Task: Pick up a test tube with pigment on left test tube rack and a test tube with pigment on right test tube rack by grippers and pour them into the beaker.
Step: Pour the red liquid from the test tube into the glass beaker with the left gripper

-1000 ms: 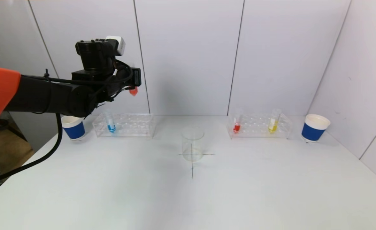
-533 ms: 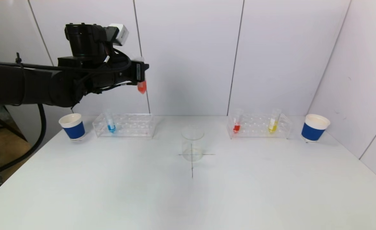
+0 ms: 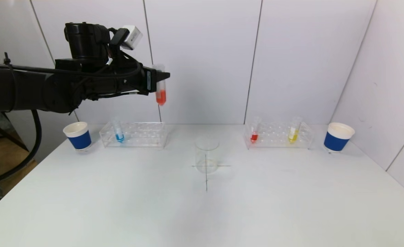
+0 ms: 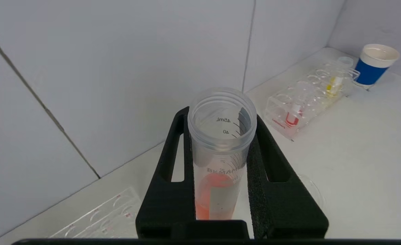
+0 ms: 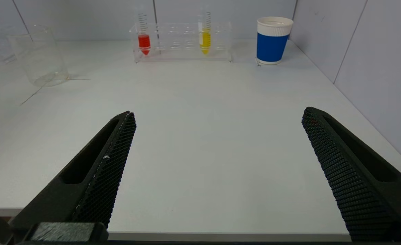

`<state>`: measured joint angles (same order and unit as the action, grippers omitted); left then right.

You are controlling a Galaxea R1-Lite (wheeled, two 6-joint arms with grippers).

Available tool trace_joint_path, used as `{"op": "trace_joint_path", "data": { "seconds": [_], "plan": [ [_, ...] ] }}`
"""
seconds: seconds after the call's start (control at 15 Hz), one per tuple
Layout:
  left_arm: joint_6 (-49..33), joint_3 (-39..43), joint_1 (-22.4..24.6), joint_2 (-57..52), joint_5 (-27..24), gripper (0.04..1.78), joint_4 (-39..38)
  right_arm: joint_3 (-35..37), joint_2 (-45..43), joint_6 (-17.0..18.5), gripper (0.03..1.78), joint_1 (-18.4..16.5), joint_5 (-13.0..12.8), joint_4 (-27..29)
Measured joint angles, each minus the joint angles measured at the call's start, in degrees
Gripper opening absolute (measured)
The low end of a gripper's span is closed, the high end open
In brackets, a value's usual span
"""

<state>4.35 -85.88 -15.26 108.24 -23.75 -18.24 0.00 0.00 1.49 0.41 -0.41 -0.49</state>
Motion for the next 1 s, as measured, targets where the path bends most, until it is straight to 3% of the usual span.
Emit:
{"op": "trace_joint_path", "data": {
  "seconds": [0.4, 0.67, 1.0],
  "plan": [
    [9.9, -0.7, 2.3, 3.7, -15.9, 0.45, -0.1, 0.0, 0.0, 0.0, 1.77, 0.0, 0.0, 0.0],
    [15.6, -4.6, 3.4, 8.1, -23.3, 0.45, -1.3, 0.0, 0.0, 0.0, 1.77, 0.0, 0.0, 0.0],
    [19.3, -6.4, 4.5, 14.0, -33.3, 0.45, -11.8, 0.0, 0.0, 0.0, 1.77, 0.0, 0.0, 0.0]
  ]
}}
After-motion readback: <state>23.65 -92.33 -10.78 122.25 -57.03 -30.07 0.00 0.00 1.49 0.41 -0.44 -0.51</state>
